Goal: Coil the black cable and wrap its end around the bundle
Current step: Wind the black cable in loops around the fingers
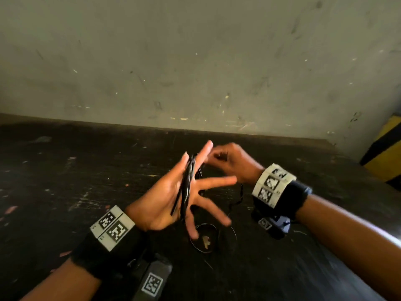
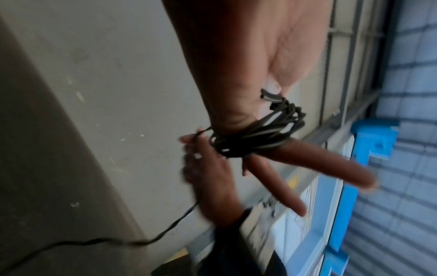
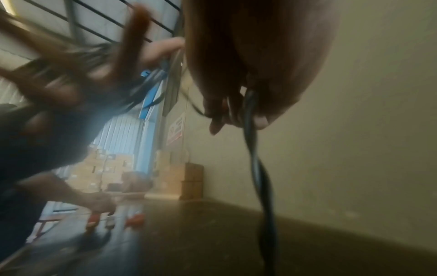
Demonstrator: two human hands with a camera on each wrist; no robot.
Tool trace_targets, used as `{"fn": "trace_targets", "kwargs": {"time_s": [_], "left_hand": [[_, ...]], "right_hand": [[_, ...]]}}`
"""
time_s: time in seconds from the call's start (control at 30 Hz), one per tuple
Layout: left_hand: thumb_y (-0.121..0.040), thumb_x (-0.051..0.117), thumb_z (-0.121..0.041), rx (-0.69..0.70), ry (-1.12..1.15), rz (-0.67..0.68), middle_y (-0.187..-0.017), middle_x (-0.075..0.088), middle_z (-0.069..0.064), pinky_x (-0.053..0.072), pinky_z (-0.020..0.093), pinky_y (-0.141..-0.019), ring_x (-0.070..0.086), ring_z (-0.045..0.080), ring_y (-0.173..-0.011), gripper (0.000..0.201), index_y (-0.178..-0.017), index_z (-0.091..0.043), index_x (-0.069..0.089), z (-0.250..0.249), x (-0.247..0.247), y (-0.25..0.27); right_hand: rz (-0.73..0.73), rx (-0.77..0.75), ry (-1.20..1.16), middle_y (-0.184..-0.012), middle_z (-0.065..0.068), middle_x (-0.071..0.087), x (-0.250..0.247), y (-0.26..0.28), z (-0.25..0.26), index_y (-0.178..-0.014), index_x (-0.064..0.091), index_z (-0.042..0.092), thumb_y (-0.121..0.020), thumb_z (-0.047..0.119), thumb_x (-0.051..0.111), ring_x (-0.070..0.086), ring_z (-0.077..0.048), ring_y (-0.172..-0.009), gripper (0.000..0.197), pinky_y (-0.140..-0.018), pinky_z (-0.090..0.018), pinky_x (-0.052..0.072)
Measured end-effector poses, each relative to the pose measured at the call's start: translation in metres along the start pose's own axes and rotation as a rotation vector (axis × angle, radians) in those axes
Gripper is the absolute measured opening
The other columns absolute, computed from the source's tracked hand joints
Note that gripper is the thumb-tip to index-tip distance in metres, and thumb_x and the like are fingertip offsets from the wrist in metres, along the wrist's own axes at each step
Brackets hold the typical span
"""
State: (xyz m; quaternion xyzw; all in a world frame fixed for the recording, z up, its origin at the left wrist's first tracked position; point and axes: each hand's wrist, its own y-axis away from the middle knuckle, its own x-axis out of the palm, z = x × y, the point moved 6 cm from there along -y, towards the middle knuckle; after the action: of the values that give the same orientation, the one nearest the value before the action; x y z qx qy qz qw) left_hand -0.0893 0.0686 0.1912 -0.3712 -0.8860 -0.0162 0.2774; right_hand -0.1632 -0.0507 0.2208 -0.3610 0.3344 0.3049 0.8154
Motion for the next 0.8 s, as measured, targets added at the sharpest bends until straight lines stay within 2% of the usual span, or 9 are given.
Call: {"fn": "trace_targets", "kwargs": {"time_s": [0.1, 0.13, 0.23, 0.3, 0.4, 0.5, 0.57, 0.67, 0.8], "left_hand": [[-0.089, 0.024, -0.060, 0.137, 0.141, -0.015, -0.152, 0.031, 0.017, 0.060, 0.044, -0.053, 0.059, 0.047, -0.110, 0.051, -0.140, -0.056, 0.022, -0.021, -0.011, -0.012], [-0.089, 0.024, -0.060, 0.179, 0.146, -0.065, -0.152, 0.032, 0.017, 0.060, 0.044, -0.053, 0.058, 0.048, -0.111, 0.051, -0.140, -0.056, 0.023, -0.028, -0.017, -0.015], [-0.090, 0.022, -0.060, 0.278, 0.066, -0.259, -0.149, 0.038, 0.013, 0.061, 0.041, -0.054, 0.058, 0.047, -0.112, 0.048, -0.138, -0.058, 0.024, -0.046, -0.040, -0.018], [-0.091, 0.021, -0.060, 0.310, -0.004, -0.371, -0.150, 0.037, 0.013, 0.061, 0.040, -0.054, 0.058, 0.046, -0.112, 0.047, -0.138, -0.060, 0.022, -0.053, -0.055, -0.016], [-0.091, 0.020, -0.059, 0.307, -0.125, -0.505, -0.153, 0.031, 0.014, 0.060, 0.038, -0.054, 0.062, 0.042, -0.109, 0.046, -0.137, -0.062, 0.017, -0.054, -0.075, -0.012], [-0.092, 0.019, -0.058, 0.269, -0.206, -0.573, -0.156, 0.026, 0.013, 0.061, 0.040, -0.055, 0.065, 0.037, -0.105, 0.046, -0.137, -0.064, 0.012, -0.047, -0.087, -0.007], [-0.091, 0.018, -0.058, 0.237, -0.262, -0.602, -0.157, 0.024, 0.011, 0.061, 0.041, -0.055, 0.067, 0.034, -0.103, 0.048, -0.138, -0.064, 0.008, -0.040, -0.091, -0.005], [-0.085, 0.021, -0.062, 0.163, -0.379, -0.607, -0.157, 0.023, 0.009, 0.060, 0.043, -0.053, 0.069, 0.031, -0.098, 0.055, -0.137, -0.064, 0.004, -0.026, -0.090, -0.005], [-0.080, 0.022, -0.068, 0.035, -0.486, -0.578, -0.157, 0.023, 0.009, 0.056, 0.033, -0.043, 0.071, 0.030, -0.091, 0.058, -0.134, -0.067, 0.001, -0.005, -0.089, -0.004]], "right_hand": [[0.030, 0.051, -0.125, -0.070, 0.007, 0.058, 0.039, 0.020, -0.001, -0.086, 0.064, -0.001, -0.092, 0.000, 0.052, 0.059, 0.003, -0.058, 0.014, -0.053, -0.011, 0.046], [0.054, 0.065, -0.157, -0.071, 0.009, 0.056, 0.053, 0.026, 0.001, -0.092, 0.064, -0.001, -0.093, 0.001, 0.049, 0.057, 0.005, -0.057, 0.016, -0.052, -0.009, 0.045], [0.153, 0.125, -0.238, -0.067, 0.008, 0.054, 0.081, 0.039, 0.010, -0.114, 0.061, 0.013, -0.099, 0.016, 0.044, 0.054, 0.002, -0.055, 0.023, -0.053, -0.010, 0.044], [0.253, 0.159, -0.281, -0.066, 0.007, 0.054, 0.090, 0.045, 0.016, -0.121, 0.057, 0.016, -0.099, 0.019, 0.044, 0.054, 0.003, -0.054, 0.026, -0.052, -0.010, 0.045], [0.420, 0.177, -0.250, -0.072, 0.009, 0.058, 0.098, 0.054, 0.025, -0.118, 0.059, 0.014, -0.099, 0.019, 0.045, 0.057, 0.008, -0.057, 0.025, -0.053, -0.008, 0.047], [0.384, 0.147, -0.163, -0.096, 0.002, 0.069, 0.091, 0.053, 0.026, -0.114, 0.062, 0.019, -0.097, 0.023, 0.047, 0.065, -0.004, -0.082, 0.023, -0.074, -0.021, 0.055], [0.388, 0.111, -0.102, -0.099, 0.000, 0.070, 0.080, 0.051, 0.031, -0.111, 0.064, 0.019, -0.097, 0.024, 0.049, 0.066, -0.009, -0.086, 0.022, -0.078, -0.028, 0.056], [0.451, 0.072, 0.045, -0.093, -0.005, 0.069, 0.063, 0.044, 0.042, -0.103, 0.066, 0.013, -0.096, 0.024, 0.051, 0.064, -0.012, -0.076, 0.020, -0.072, -0.029, 0.054], [0.423, 0.059, 0.241, -0.082, 0.006, 0.063, 0.020, 0.026, 0.054, -0.095, 0.070, 0.011, -0.091, 0.023, 0.059, 0.055, -0.001, -0.063, 0.017, -0.059, -0.012, 0.044]]}}
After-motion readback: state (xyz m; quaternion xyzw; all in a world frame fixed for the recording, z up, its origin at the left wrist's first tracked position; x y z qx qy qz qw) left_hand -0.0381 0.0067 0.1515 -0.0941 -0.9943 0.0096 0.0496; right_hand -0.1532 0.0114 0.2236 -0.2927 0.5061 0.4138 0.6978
